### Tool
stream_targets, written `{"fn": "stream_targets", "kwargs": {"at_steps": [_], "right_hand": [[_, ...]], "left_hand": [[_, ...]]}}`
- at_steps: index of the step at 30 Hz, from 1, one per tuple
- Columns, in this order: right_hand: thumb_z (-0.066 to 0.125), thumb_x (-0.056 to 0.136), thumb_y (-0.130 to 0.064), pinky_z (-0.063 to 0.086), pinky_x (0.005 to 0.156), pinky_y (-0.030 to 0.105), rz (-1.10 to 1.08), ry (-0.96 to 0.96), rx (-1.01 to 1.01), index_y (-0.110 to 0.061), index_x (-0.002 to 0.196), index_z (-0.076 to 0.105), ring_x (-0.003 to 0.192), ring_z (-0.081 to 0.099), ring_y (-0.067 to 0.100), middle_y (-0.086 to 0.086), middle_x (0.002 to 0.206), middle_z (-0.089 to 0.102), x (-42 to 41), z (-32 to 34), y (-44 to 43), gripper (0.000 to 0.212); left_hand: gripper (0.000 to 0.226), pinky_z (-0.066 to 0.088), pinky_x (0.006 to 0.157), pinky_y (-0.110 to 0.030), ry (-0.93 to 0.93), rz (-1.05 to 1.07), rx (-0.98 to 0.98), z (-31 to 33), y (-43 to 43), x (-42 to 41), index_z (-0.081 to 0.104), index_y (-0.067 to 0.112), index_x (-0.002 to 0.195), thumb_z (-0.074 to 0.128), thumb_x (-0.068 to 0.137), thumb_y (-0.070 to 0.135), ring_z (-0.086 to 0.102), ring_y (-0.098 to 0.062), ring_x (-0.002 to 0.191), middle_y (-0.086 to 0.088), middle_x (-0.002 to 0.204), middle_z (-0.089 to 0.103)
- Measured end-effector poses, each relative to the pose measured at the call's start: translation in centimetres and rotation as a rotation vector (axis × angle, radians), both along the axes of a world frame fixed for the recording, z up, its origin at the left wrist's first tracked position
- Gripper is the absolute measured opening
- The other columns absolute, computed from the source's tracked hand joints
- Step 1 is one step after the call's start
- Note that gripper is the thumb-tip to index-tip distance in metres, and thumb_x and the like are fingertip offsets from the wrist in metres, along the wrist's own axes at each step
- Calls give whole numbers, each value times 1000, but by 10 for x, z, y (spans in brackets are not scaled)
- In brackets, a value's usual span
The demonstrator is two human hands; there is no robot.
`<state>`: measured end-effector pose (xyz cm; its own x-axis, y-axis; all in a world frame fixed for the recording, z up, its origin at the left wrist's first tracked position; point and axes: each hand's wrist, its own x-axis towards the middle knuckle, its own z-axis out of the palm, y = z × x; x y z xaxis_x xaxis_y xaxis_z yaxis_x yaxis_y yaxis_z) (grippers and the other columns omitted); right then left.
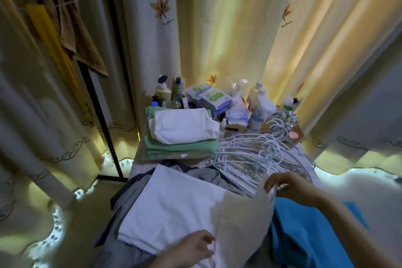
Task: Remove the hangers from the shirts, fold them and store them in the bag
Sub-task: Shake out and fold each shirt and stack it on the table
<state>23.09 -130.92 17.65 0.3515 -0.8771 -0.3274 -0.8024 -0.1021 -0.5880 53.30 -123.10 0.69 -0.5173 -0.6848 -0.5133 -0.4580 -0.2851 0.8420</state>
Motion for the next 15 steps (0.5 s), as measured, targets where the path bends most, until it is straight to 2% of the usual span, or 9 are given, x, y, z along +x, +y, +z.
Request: {"fn": "stream_targets", "kwargs": {"at_steps": [2,4,7,9,10,12,15], "right_hand": [[67,85,-9,53,82,35,67,-11,-28,-19,89,71,92,66,16,0,97,71,40,-1,-14,12],[67,85,-9,54,79,31,148,-31,-75,-23,89,70,88,65,16,-1,96,70,91,-4,-30,15],[65,86,-4,50,73,25,206,-148,-128,-15,104,71,84,63,16,0,102,67,175,-19,-44,22],[59,89,0,46,75,20,217,-224,-91,-18,120,63,91,62,11,-4,119,61,216,-34,-46,36],[55,91,2,45,76,20,213,-239,-77,-19,126,59,95,62,12,-4,126,57,227,-41,-46,41],[49,92,4,48,80,24,159,-243,-59,-17,130,55,101,62,15,-2,133,55,227,-56,-44,43],[47,93,4,52,83,34,-3,-179,14,-13,131,53,102,63,22,4,130,56,192,-83,-32,42]], "left_hand": [[17,47,89,-23,53,195,12,5,-9,15,55,9,106,60,90,4,55,-16,97,-7,102,59],[19,49,86,-28,120,397,86,17,-24,33,57,-1,112,53,95,8,59,-21,94,-10,101,62],[29,50,80,-33,198,700,132,30,-47,62,60,5,111,40,101,24,64,-25,91,-12,107,66],[29,51,78,-36,253,917,165,29,-58,81,59,7,107,41,100,28,62,-25,90,-15,113,63],[31,53,76,-37,213,987,159,27,-63,91,58,8,113,43,100,31,61,-24,90,-15,115,61],[42,54,78,-38,77,988,142,13,-70,108,50,13,131,49,97,37,58,-27,100,-15,126,56],[65,52,83,-38,-96,801,155,-8,-74,121,33,11,145,60,91,37,52,-27,113,-11,143,42]]}}
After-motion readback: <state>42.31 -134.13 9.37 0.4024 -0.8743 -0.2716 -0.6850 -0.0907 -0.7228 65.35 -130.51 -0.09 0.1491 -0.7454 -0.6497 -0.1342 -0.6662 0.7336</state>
